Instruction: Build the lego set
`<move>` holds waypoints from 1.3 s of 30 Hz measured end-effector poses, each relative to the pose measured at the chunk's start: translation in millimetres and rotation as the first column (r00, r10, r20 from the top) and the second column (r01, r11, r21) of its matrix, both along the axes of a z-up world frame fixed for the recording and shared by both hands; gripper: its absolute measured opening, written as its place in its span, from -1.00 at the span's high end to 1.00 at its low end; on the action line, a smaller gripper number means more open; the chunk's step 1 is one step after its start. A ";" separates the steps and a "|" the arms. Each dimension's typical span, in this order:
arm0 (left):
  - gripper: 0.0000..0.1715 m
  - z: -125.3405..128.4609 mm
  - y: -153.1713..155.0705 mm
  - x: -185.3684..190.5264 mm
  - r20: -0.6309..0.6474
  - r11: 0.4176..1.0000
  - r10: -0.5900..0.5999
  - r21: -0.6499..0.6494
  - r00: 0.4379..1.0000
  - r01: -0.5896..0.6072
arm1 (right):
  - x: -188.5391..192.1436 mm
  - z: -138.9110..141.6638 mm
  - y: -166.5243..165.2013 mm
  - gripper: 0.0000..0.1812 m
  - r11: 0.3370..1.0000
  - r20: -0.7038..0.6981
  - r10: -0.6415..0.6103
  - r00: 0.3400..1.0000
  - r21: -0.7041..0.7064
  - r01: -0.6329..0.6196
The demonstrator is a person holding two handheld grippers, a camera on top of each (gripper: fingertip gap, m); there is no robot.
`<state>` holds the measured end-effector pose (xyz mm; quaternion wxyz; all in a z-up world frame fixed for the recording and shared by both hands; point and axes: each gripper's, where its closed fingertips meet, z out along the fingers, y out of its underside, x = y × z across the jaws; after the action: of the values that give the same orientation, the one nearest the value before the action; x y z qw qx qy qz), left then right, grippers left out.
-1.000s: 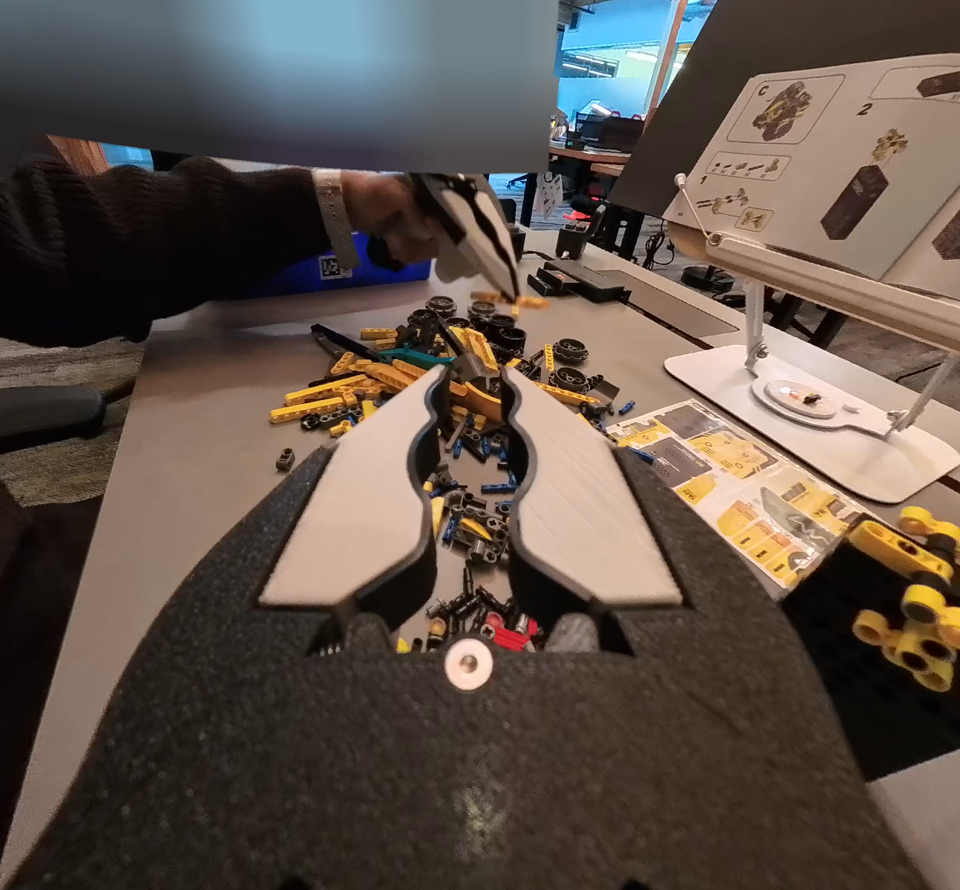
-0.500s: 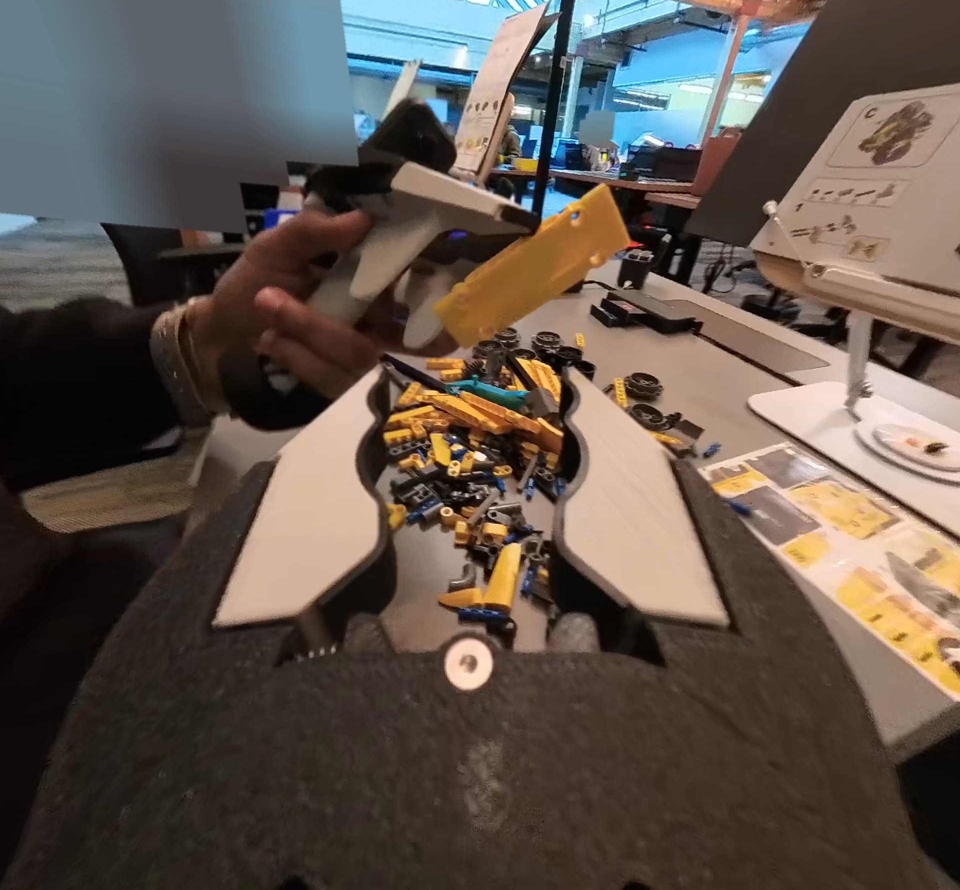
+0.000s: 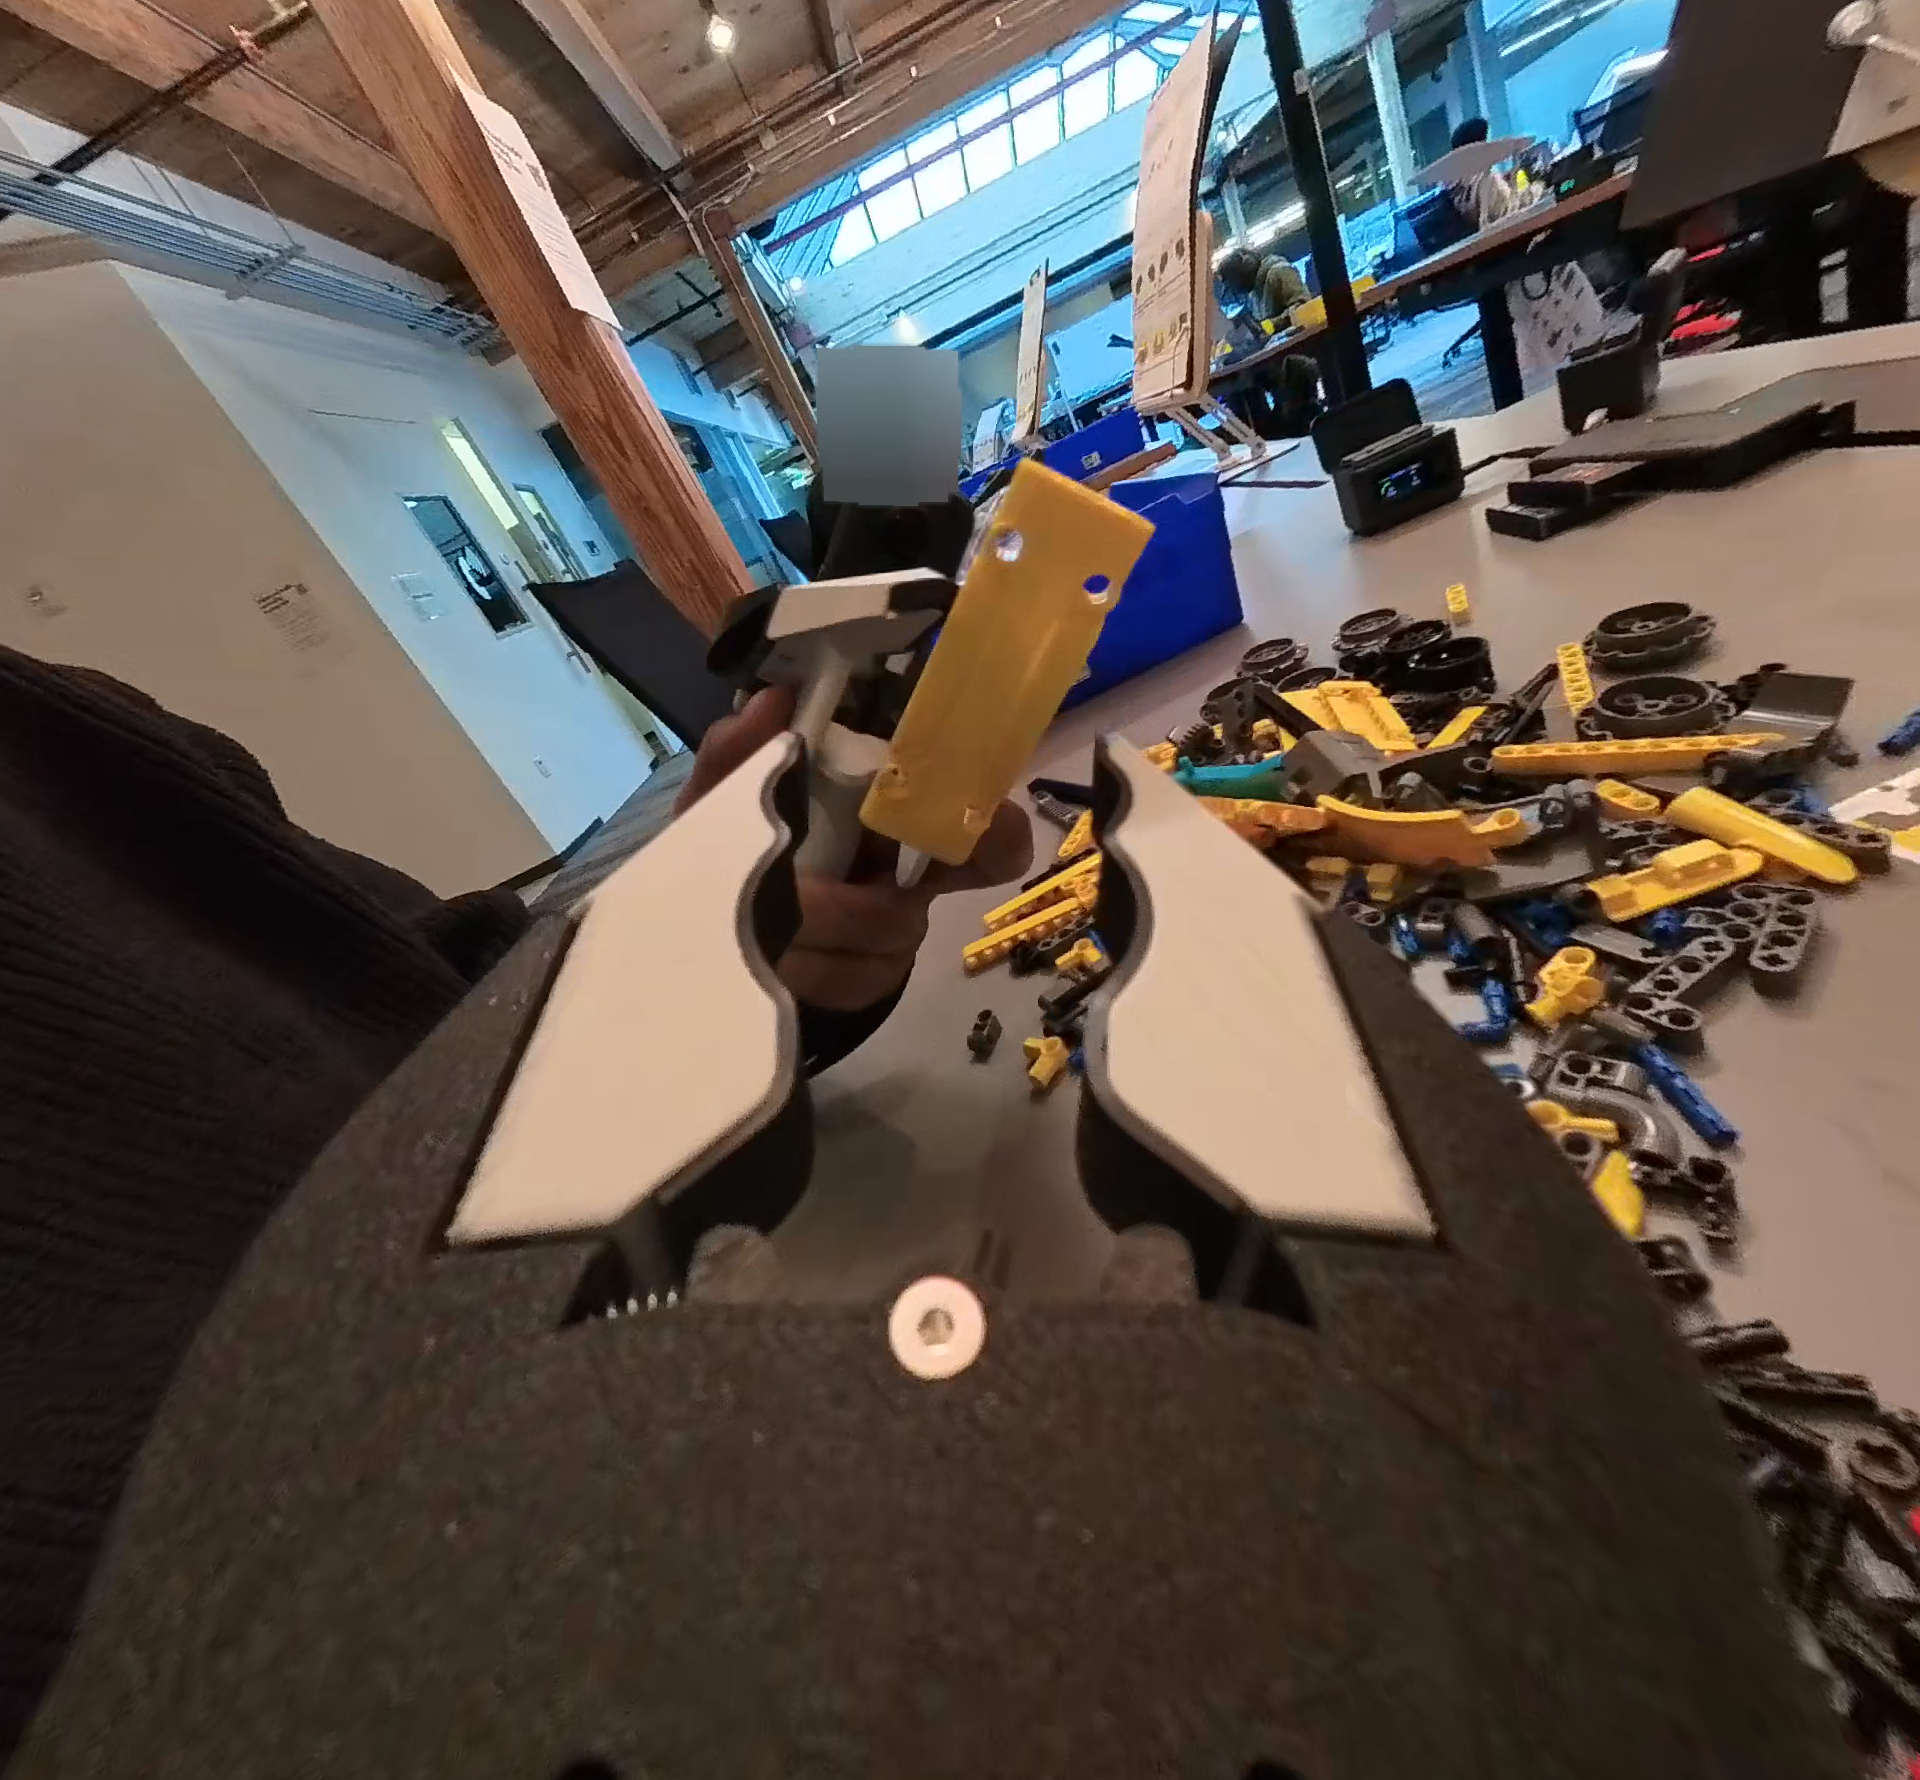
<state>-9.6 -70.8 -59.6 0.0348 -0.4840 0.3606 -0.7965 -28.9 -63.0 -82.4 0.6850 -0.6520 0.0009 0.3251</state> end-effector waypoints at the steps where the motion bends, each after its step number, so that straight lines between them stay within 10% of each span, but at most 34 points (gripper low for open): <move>1: 0.92 0.0 -1.6 -0.4 -0.003 1.000 -0.018 -0.019 1.000 0.018 | -1.0 0.1 0.1 0.42 1.000 -0.005 0.006 1.000 0.001 -0.006; 39: 0.72 0.2 -6.7 -7.0 0.031 0.999 -0.054 0.008 0.998 0.054 | 12.9 16.9 -19.7 0.69 0.992 -0.216 0.105 0.971 0.098 -0.086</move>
<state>-16.6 -77.5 -59.4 0.0206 -0.4617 0.3759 -0.8032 -16.0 -82.7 -65.5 0.6921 -0.5805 0.0312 0.4278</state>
